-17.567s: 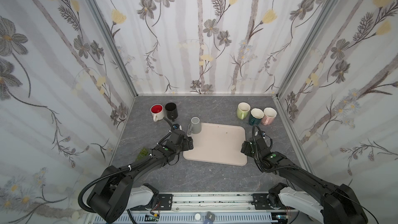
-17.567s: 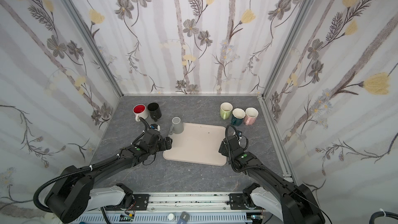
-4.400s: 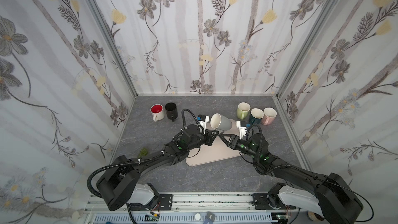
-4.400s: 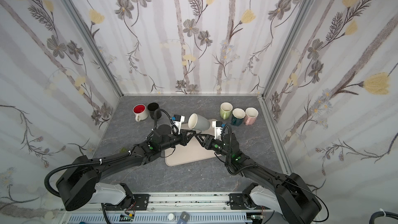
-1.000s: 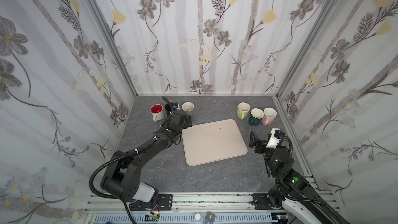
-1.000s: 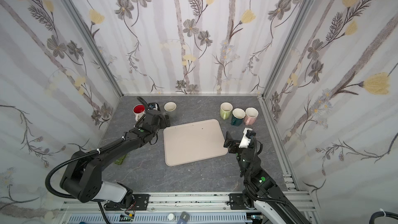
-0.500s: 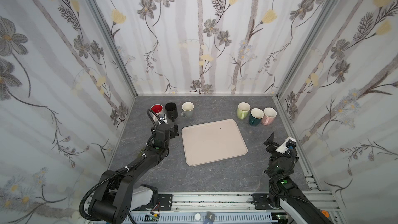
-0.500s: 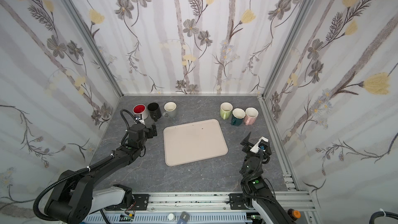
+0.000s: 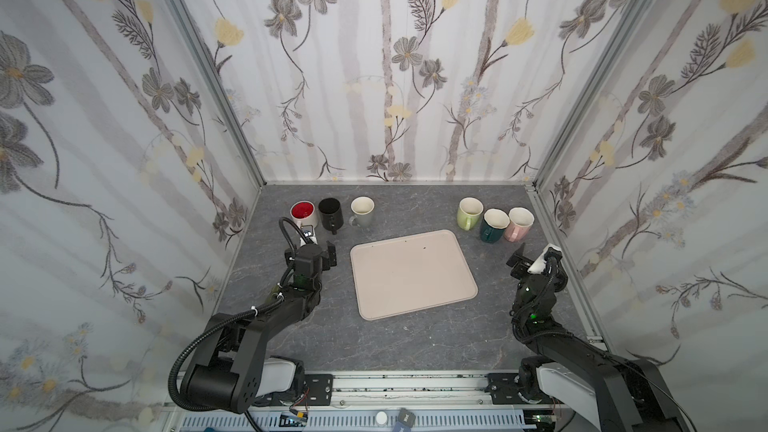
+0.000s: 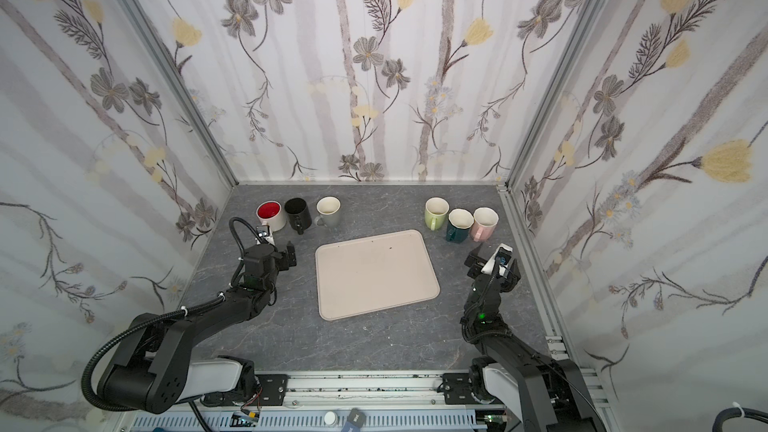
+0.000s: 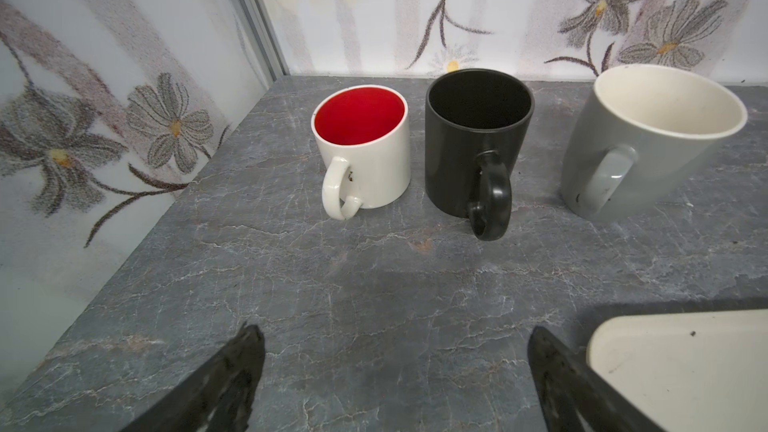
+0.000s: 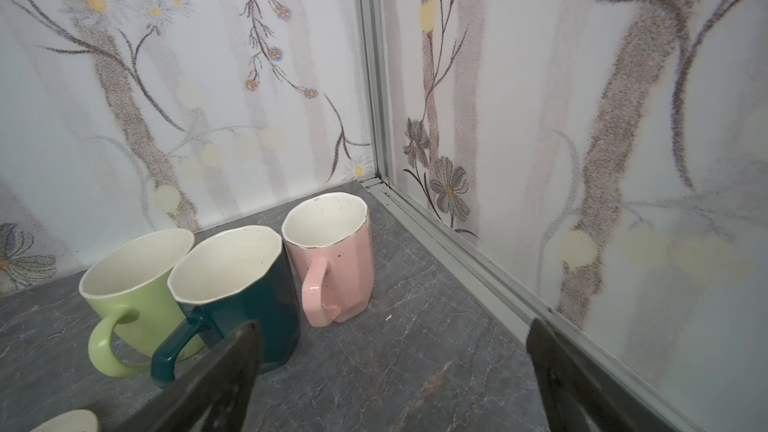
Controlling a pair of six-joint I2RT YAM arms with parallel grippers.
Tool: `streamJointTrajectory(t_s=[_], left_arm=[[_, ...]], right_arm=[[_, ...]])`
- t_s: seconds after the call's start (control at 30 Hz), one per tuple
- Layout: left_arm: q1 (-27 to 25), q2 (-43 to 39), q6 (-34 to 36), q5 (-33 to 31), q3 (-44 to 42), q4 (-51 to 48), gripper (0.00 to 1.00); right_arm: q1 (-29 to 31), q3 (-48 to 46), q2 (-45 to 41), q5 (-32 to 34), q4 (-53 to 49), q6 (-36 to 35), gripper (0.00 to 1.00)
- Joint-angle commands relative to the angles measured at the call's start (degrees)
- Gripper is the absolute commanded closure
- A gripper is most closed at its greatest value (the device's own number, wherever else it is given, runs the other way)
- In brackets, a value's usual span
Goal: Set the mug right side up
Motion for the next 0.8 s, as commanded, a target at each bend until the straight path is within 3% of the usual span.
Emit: streamJointTrajectory(t_s=[0.0, 0.43, 0.57, 0.63, 0.7, 0.77], left_arm=[[0.45, 1.79, 1.39, 0.59, -0.1, 3.93, 0.0], [5.48, 4.65, 1.09, 2.2, 0.87, 5.86, 0.0], [7.49, 5.32, 0.69, 4.33, 0.91, 7.05, 0.0], [9.01, 8.28, 0.44, 6.81, -1.6, 15.51, 0.0], [11.41, 11.23, -1.5, 9.54, -0.32, 15.17, 0.0], [12.43, 11.07, -2.21, 11.44, -0.32, 14.73, 0.0]], right_arm=[[-0.8, 1.75, 2.8, -3.94, 6.18, -0.84, 0.0], [-2.68, 1.07, 2.02, -11.4, 6.43, -0.55, 0.0], [-2.79, 2.16, 3.8, -9.69, 7.37, -1.66, 0.0], [-3.64, 0.57, 5.79, -9.94, 13.19, -1.8, 0.0], [-4.44, 0.09, 9.34, -10.02, 18.21, -1.54, 0.01], [-4.53, 2.03, 10.01, -10.8, 14.63, -1.45, 0.0]])
